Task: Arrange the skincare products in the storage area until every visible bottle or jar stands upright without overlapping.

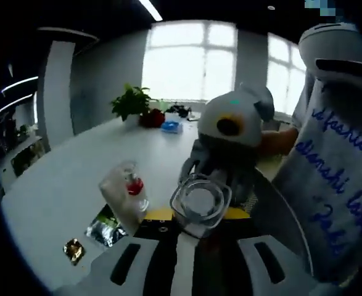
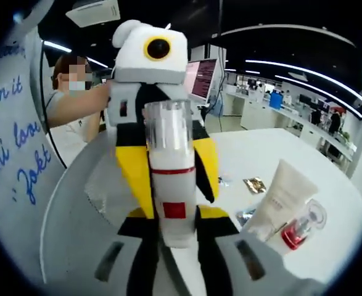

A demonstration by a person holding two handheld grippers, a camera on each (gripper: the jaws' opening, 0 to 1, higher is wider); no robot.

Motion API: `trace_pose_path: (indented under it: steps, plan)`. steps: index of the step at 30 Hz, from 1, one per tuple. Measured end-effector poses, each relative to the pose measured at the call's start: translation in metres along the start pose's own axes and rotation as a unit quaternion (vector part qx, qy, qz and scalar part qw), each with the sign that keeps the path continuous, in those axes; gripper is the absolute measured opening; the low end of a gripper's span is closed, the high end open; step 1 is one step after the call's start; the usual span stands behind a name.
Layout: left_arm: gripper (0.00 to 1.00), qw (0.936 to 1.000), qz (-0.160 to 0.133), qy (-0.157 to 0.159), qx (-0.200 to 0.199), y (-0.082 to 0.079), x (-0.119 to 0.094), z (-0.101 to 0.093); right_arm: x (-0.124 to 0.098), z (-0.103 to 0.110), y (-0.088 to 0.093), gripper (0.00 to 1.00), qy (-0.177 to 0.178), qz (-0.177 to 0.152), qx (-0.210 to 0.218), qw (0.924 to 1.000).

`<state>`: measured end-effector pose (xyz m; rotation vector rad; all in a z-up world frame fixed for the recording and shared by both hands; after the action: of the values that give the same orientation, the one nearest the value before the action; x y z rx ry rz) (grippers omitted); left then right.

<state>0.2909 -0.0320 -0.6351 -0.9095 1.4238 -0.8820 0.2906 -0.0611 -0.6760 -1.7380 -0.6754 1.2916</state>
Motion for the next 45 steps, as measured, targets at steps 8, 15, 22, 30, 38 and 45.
trace_pose_path:
  steps: [8, 15, 22, 30, 38, 45]
  plan:
    - [0.20, 0.9991, 0.007, 0.033, 0.025, 0.001, 0.001, -0.002, 0.001, 0.005, 0.001, 0.23, -0.022, 0.002, -0.022, 0.9995]
    - [0.21, 0.9984, -0.040, -0.024, -0.032, -0.008, 0.008, 0.013, -0.008, -0.008, 0.004, 0.21, 0.026, -0.018, 0.021, 0.9993]
    - [0.23, 0.9891, -0.073, -0.087, -0.094, -0.013, 0.017, 0.030, -0.015, -0.023, 0.009, 0.21, 0.090, -0.027, 0.065, 0.9934]
    - [0.21, 0.9679, -0.106, -0.163, -0.159, -0.011, 0.021, 0.039, -0.018, -0.032, 0.013, 0.21, 0.135, -0.036, 0.103, 0.9848]
    - [0.21, 0.9531, -0.116, -0.184, -0.211, 0.000, 0.025, 0.041, -0.018, -0.034, 0.015, 0.21, 0.158, -0.033, 0.110, 0.9808]
    - [0.19, 0.9477, -0.126, -0.188, -0.225, -0.002, 0.028, 0.037, -0.019, -0.033, 0.016, 0.21, 0.166, -0.038, 0.121, 0.9780]
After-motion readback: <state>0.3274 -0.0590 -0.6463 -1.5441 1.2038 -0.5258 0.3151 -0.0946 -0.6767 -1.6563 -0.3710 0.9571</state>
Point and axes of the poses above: the point that each gripper's makers call its tool centre point, and the gripper's own axes: x roughly forward along the fingers, z roughly to its left, y roughly out of its underside, the point moved 4 cm from there along -x, roughly backward along the fingers, and after that the axes turned 2 degrees about y, right-handed, at the moved point
